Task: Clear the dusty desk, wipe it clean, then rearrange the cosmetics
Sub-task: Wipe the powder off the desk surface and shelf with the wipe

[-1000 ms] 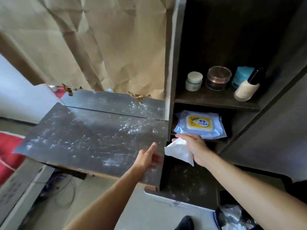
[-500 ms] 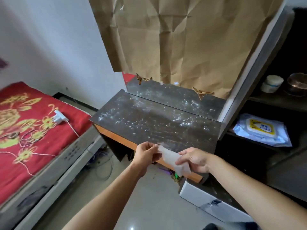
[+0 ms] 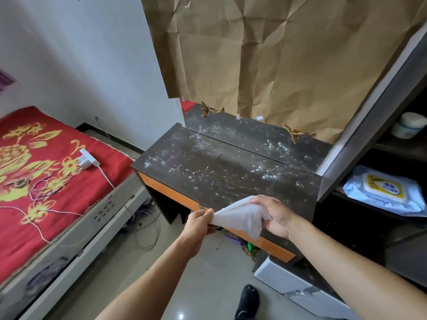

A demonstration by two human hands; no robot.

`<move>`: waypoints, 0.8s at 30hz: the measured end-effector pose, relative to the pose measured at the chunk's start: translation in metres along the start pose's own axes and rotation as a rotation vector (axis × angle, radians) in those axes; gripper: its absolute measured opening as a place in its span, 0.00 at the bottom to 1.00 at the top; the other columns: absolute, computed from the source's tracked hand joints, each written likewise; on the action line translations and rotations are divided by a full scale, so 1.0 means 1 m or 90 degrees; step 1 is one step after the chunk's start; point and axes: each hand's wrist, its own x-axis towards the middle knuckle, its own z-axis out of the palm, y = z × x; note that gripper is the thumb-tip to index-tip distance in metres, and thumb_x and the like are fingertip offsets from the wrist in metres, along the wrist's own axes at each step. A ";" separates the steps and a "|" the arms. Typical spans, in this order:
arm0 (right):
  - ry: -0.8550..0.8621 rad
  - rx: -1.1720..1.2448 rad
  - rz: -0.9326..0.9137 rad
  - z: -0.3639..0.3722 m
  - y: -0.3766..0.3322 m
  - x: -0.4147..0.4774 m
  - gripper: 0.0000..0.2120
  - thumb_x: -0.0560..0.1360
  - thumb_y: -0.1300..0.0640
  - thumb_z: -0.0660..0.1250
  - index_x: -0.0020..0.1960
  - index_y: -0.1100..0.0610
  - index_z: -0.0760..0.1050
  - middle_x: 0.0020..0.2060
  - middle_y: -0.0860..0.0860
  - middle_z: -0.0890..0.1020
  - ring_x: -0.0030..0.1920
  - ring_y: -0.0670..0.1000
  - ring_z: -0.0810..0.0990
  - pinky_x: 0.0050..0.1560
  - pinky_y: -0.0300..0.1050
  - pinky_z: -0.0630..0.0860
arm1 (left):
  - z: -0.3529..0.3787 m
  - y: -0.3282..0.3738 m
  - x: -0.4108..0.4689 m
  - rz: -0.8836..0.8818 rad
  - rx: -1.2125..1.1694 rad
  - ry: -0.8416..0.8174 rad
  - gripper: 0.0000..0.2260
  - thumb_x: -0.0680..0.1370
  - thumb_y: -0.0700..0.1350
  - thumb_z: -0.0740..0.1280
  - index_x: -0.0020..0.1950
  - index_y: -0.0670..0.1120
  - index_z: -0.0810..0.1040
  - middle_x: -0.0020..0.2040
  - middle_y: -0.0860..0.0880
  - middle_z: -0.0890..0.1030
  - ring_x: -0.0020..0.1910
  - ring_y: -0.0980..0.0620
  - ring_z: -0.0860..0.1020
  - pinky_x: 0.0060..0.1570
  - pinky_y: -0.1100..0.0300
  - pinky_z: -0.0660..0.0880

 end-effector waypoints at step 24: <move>-0.048 -0.181 0.092 0.165 -0.069 0.245 0.03 0.73 0.61 0.69 0.45 0.61 0.78 0.41 0.60 0.81 0.39 0.58 0.80 0.41 0.49 0.75 | -0.157 0.081 0.193 0.012 0.033 0.355 0.17 0.81 0.49 0.58 0.35 0.45 0.62 0.32 0.49 0.61 0.30 0.52 0.61 0.31 0.58 0.59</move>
